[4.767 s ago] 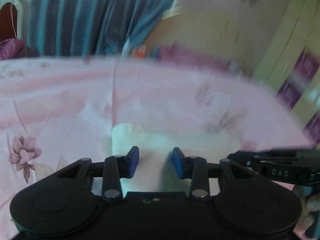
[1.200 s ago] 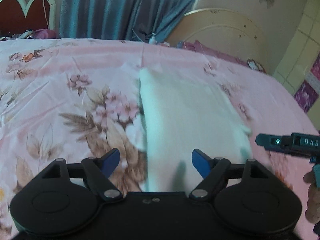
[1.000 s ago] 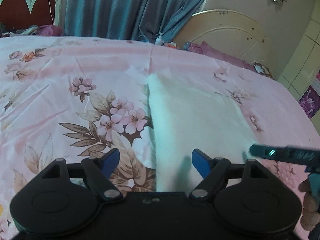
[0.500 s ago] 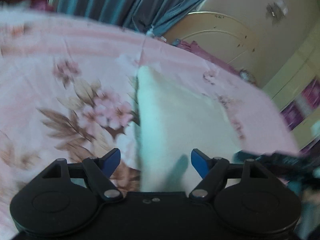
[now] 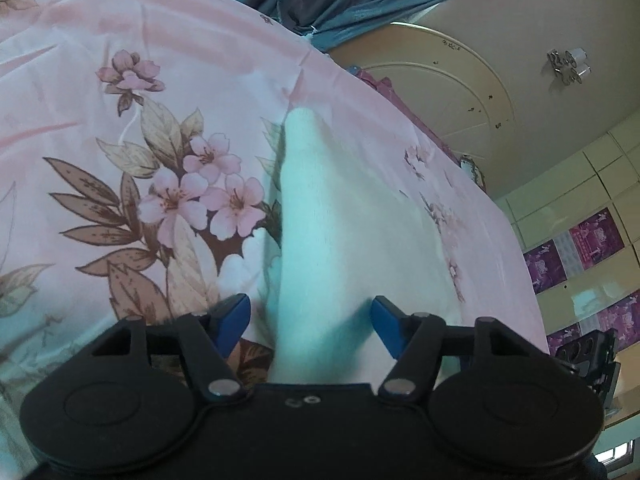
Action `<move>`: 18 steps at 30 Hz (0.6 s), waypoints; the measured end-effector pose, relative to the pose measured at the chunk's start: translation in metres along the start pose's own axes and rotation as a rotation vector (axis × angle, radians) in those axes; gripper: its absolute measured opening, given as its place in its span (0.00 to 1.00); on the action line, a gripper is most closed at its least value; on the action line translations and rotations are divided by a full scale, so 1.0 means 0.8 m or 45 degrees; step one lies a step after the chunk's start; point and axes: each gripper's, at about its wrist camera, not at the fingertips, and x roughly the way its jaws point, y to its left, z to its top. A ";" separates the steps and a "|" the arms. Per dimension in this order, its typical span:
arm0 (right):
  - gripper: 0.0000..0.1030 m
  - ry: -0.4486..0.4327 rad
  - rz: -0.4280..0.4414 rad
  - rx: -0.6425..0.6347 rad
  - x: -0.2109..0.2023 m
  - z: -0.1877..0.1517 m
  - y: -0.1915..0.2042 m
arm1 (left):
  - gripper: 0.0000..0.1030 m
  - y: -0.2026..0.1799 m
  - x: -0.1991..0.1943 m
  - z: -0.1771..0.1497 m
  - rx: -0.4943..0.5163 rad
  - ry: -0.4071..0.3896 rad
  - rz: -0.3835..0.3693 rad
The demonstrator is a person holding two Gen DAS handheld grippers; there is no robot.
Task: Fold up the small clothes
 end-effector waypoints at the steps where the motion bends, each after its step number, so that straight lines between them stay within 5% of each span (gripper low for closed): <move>1: 0.39 0.014 0.021 0.004 0.005 0.000 -0.001 | 0.63 0.000 0.001 0.001 -0.015 0.002 0.004; 4: 0.37 0.001 0.024 -0.049 0.013 0.003 0.006 | 0.63 0.007 0.003 0.007 -0.122 0.009 -0.010; 7: 0.31 -0.004 0.017 -0.063 0.014 0.002 0.010 | 0.60 -0.004 0.011 0.017 -0.091 0.040 0.033; 9: 0.26 -0.011 -0.008 -0.096 0.010 0.002 0.018 | 0.28 -0.025 0.015 0.018 -0.013 0.043 0.088; 11: 0.25 -0.030 -0.035 -0.135 0.003 0.001 0.026 | 0.27 -0.066 0.009 0.011 0.193 -0.017 0.211; 14: 0.25 0.002 -0.022 -0.109 0.004 0.001 0.015 | 0.42 -0.087 0.011 -0.004 0.297 -0.062 0.360; 16: 0.25 0.013 0.014 -0.071 0.001 0.003 0.006 | 0.63 -0.079 0.005 -0.009 0.283 -0.092 0.381; 18: 0.31 0.013 0.004 -0.102 -0.003 0.004 0.006 | 0.73 -0.066 0.002 -0.011 0.247 -0.083 0.380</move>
